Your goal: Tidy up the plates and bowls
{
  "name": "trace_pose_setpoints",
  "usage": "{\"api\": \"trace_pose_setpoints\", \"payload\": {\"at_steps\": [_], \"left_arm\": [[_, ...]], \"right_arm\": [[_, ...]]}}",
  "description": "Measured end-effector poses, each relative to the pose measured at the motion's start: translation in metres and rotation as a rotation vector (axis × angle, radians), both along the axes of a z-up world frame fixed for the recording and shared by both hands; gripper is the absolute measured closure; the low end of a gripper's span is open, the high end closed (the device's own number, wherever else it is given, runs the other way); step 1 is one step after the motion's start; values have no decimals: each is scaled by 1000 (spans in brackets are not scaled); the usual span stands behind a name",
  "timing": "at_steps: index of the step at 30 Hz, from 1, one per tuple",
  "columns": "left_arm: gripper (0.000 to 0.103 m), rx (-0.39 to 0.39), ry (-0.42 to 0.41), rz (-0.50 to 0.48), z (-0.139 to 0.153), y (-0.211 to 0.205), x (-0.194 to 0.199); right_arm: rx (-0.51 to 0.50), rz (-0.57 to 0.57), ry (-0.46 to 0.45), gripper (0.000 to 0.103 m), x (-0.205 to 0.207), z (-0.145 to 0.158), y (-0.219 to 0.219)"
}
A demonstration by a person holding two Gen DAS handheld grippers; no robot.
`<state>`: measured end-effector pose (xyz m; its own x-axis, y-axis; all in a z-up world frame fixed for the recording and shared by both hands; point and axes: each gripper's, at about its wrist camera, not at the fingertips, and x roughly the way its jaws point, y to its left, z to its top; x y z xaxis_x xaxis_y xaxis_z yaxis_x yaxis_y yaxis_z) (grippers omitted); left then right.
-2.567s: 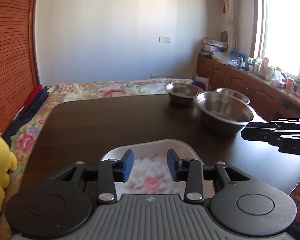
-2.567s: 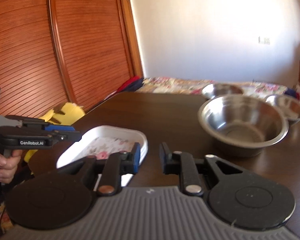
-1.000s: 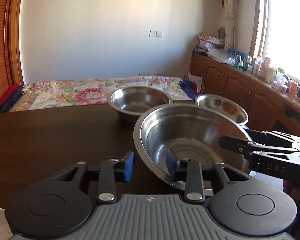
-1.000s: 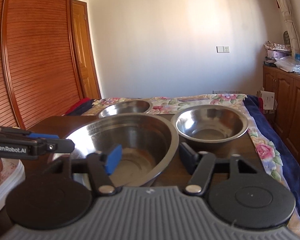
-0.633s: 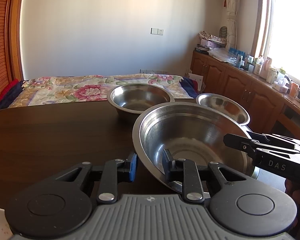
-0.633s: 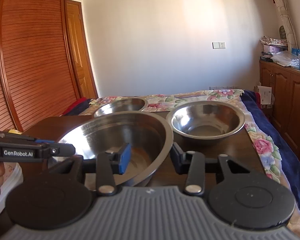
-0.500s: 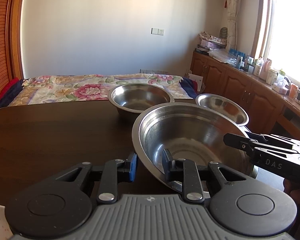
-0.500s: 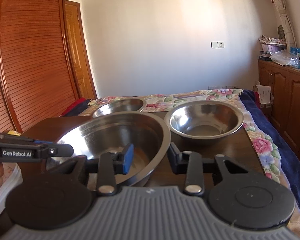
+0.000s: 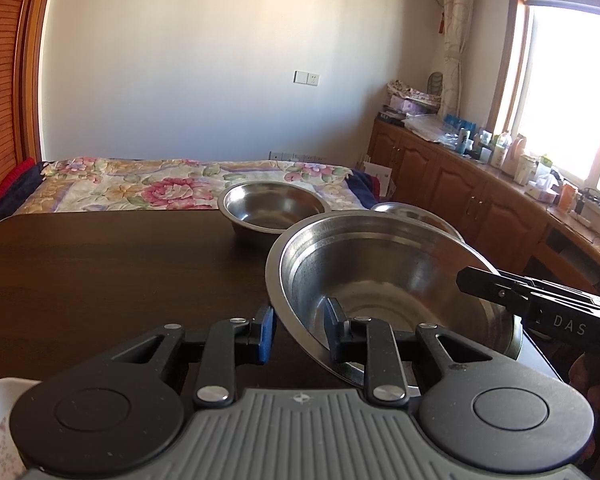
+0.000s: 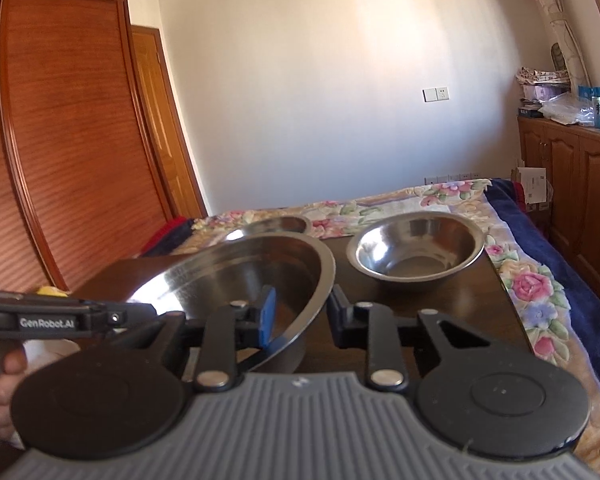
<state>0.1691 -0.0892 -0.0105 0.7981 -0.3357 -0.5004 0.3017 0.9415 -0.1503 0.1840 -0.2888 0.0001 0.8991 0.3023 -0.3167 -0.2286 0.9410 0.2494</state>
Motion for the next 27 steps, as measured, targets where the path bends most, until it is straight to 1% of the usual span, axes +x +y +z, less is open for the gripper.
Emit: {"api": "trace_pose_setpoints", "payload": {"at_steps": [6,13,17,27], "left_arm": [[75,-1,-20,-27,3,6,-22],[75,6,-25,-49,2,13,-41],[75,6,-20,-66,1,16,-49],[75,16,-12,-89,-6,16,-69]], "right_arm": [[6,-11,-12,73,-20,3,5],[6,-21,1,73,-36,0,9],[28,-9,22,73,-44,-2,8],[-7,-20,38,73,-65,-5,12]]}}
